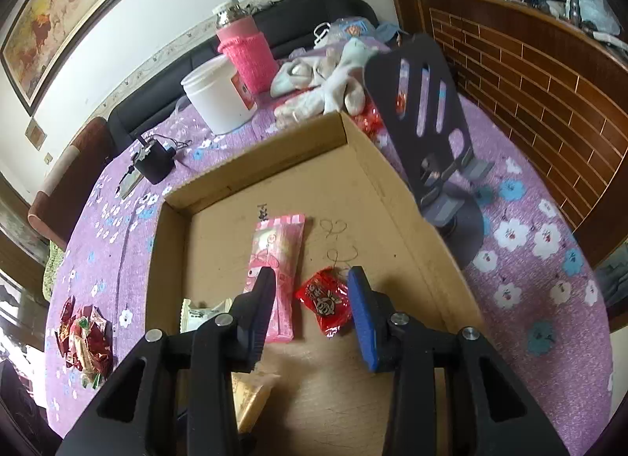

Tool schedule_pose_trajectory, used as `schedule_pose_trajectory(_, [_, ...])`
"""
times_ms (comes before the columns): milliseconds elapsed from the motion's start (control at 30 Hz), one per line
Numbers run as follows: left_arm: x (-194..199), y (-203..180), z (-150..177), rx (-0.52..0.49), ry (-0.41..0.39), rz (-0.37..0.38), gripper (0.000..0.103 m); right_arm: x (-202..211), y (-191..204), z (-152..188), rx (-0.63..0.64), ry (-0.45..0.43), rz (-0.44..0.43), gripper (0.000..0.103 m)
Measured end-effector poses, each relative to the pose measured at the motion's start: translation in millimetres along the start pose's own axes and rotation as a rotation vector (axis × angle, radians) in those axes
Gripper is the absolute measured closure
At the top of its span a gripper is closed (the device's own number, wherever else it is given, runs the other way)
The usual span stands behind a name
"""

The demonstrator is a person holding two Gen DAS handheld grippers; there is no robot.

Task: Organize snacks
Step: 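Drop the biscuit pack with the left tool while the right tool drops the red candy into the box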

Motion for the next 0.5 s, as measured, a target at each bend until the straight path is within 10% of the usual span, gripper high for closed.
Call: schedule_pose_trajectory(500, [37, 21, -8, 0.057, -0.059, -0.015, 0.059, 22, 33, -7, 0.044, -0.082, -0.121, 0.066])
Point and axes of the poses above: each gripper's, at about its wrist camera, not at the fingertips, and x roughly against the way its jaws point, y to its left, z to its underside, the point moved 9 cm from there along -x, roughly the way its jaws point, and after that the axes turned 3 degrees about -z, right-handed, at the moved point
